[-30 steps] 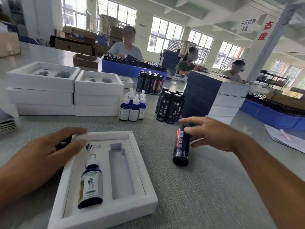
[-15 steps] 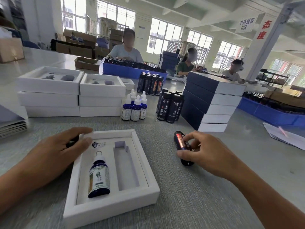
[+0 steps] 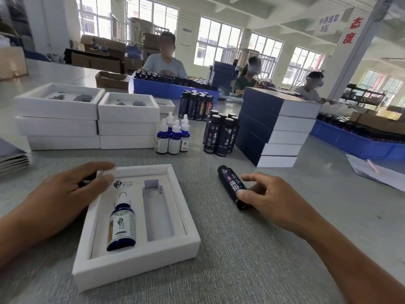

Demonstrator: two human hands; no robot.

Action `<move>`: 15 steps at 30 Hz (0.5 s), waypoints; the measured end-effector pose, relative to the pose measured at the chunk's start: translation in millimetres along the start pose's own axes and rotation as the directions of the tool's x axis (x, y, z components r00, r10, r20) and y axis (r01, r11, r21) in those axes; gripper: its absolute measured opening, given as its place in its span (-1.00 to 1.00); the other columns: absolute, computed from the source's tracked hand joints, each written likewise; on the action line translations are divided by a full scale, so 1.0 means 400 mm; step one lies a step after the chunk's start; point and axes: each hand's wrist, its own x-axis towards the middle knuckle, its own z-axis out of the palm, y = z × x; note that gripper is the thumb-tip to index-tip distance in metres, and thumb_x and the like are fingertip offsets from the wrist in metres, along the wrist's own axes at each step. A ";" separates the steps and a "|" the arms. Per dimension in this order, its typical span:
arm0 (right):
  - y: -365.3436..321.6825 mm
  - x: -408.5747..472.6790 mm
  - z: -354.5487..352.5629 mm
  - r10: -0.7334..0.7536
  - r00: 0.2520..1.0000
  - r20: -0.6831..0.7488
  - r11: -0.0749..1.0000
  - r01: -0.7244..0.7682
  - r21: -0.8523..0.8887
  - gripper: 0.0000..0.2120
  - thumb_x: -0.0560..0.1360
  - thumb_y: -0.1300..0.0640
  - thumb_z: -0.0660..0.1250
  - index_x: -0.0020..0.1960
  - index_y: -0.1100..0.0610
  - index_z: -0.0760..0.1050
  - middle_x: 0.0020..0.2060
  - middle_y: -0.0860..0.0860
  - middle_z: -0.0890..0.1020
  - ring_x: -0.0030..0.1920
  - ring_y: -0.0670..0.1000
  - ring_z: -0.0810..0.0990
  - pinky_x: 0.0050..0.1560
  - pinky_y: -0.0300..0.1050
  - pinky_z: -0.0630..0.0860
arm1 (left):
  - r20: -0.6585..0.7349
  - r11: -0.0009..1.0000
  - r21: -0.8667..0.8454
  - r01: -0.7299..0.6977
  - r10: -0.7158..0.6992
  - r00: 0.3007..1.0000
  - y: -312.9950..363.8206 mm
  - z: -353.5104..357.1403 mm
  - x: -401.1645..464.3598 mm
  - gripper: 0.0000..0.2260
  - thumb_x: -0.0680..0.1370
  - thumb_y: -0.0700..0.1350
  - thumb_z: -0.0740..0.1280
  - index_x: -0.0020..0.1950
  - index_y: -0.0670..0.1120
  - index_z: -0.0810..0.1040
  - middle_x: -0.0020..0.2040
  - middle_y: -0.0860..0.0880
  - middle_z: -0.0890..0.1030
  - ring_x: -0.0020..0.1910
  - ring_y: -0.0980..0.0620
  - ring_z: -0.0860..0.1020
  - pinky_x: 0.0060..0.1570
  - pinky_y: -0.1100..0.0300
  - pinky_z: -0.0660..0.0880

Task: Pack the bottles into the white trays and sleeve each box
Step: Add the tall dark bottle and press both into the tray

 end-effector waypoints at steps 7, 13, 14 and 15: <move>-0.027 -0.017 0.028 -0.164 0.985 0.059 0.973 0.171 -0.153 -0.35 0.44 -0.26 0.40 0.45 -0.07 0.37 0.15 -0.15 0.53 0.04 -0.21 0.48 0.04 -0.22 0.42 | 0.034 1.000 -0.011 0.006 -0.006 0.999 0.018 -0.008 -0.001 -0.42 0.28 0.65 0.07 0.22 0.51 0.43 0.11 0.25 0.63 0.03 0.11 0.61 0.16 -0.15 0.54; -0.035 -0.031 0.030 -0.210 0.977 0.031 0.961 0.212 -0.179 -0.30 0.39 -0.25 0.46 0.46 -0.10 0.35 0.25 -0.06 0.58 0.09 -0.12 0.52 0.13 -0.15 0.48 | 0.032 1.000 -0.027 -0.001 0.002 0.999 0.030 -0.010 -0.005 -0.56 0.32 0.57 0.10 0.15 0.55 0.43 0.12 0.20 0.63 0.03 0.13 0.60 0.13 -0.09 0.53; -0.038 -0.034 0.031 -0.229 0.973 0.028 0.953 0.230 -0.196 -0.30 0.40 -0.25 0.45 0.46 -0.09 0.36 0.25 -0.05 0.59 0.07 -0.14 0.53 0.10 -0.20 0.47 | 0.032 1.000 -0.024 -0.005 0.006 0.999 0.034 -0.010 -0.007 -0.60 0.34 0.55 0.11 0.14 0.56 0.42 0.13 0.18 0.63 0.03 0.14 0.59 0.12 -0.07 0.53; -0.040 -0.036 0.032 -0.246 0.969 0.023 0.946 0.245 -0.211 -0.32 0.41 -0.24 0.44 0.46 -0.08 0.37 0.24 -0.05 0.60 0.03 -0.19 0.52 0.06 -0.26 0.45 | 0.033 1.000 -0.022 -0.008 0.009 0.999 0.038 -0.010 -0.008 -0.65 0.37 0.53 0.13 0.12 0.58 0.42 0.14 0.16 0.63 0.04 0.14 0.59 0.11 -0.04 0.51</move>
